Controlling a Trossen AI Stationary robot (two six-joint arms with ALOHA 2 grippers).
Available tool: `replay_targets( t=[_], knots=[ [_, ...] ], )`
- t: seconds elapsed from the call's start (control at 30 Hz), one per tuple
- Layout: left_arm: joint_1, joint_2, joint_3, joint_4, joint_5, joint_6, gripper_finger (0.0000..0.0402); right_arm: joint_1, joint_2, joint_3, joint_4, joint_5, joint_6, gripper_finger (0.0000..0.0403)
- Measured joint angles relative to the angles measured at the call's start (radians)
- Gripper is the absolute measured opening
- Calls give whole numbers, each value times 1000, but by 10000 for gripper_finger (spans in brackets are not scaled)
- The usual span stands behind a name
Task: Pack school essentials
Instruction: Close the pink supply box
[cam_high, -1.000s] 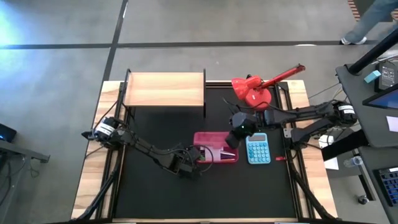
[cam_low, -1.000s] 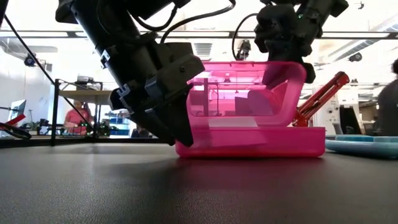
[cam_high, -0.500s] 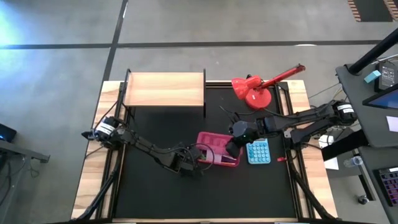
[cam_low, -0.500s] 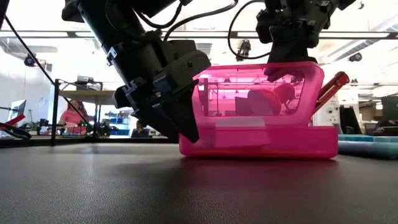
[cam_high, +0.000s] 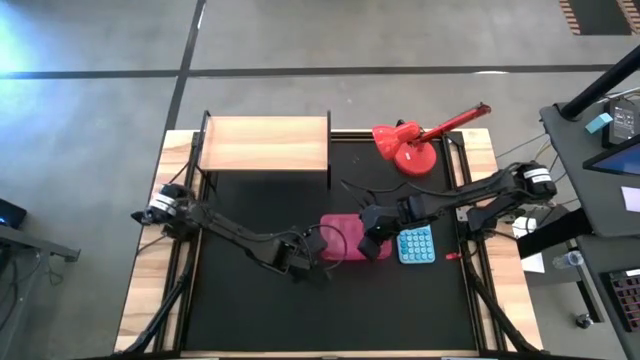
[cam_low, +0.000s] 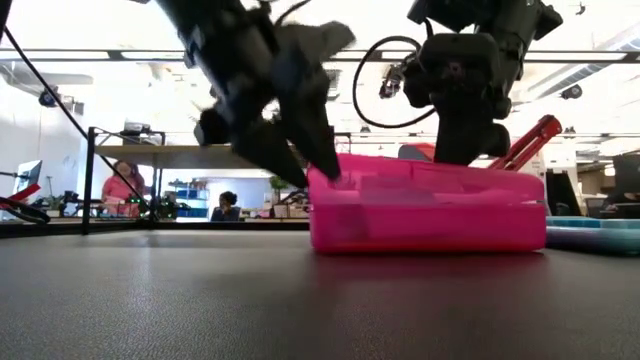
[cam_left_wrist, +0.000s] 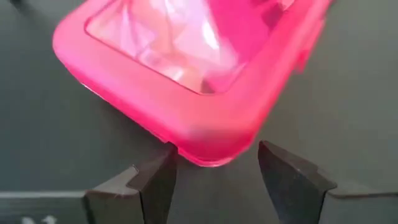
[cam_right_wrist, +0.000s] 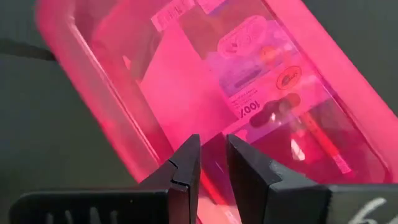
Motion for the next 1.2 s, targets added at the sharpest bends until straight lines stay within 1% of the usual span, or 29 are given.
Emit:
replay_targets(
  t=[0.13,0.23,0.3,0.37,0.5,0.67,0.87,1.2],
  knots=[
    [-1,-72,-3,-13,22,13,208,0,13,2,-2,1,-18,68],
    [-1,-112,-2,2,2,89,208,-1,12,3,1,7,-25,68],
    [4,-117,0,48,-31,143,208,-2,14,3,1,11,-30,68],
    [10,-119,-1,52,-32,156,208,-1,19,0,-4,17,-31,68],
    [7,-118,-5,42,-4,155,208,-1,14,0,-2,26,-30,68],
    [22,-118,-8,73,-76,207,208,-1,16,0,-1,27,-33,68],
    [62,-51,-26,182,-83,266,208,-1,16,0,-1,27,-26,68],
    [69,38,-29,176,-74,262,208,-1,16,0,1,27,-17,68]
  ],
)
